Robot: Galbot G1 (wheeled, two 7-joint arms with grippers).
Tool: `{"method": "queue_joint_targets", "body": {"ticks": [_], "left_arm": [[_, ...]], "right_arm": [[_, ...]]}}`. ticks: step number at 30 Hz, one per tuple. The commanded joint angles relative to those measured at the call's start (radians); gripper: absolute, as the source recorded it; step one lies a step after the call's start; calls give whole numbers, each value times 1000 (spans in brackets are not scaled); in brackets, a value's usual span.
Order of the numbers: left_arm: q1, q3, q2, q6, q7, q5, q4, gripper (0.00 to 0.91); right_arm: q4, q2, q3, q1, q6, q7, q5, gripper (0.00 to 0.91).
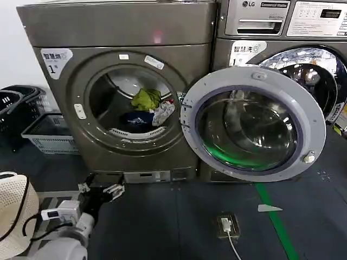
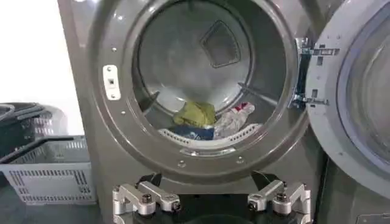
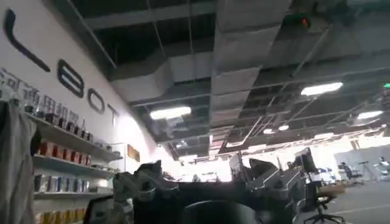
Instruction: Grasp the clothes from the dryer.
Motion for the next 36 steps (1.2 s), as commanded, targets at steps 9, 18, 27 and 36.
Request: {"method": "queue_joint_targets", "body": {"ticks": [9, 18, 27, 36], "left_arm": [[-2, 0, 0, 49, 2, 2, 0, 907], [0, -3, 1, 49, 3, 0, -3, 907], [1, -2, 1, 49, 2, 1, -3, 907], [-5, -3, 3, 49, 2, 1, -1, 907]], "right_arm": [[-8, -3, 11, -7, 6, 2, 4, 907], [-6, -1, 8, -6, 4, 2, 4, 907], [-5, -3, 4, -4, 5, 1, 3, 907], [0, -2, -10, 10, 3, 2, 1, 907]]}}
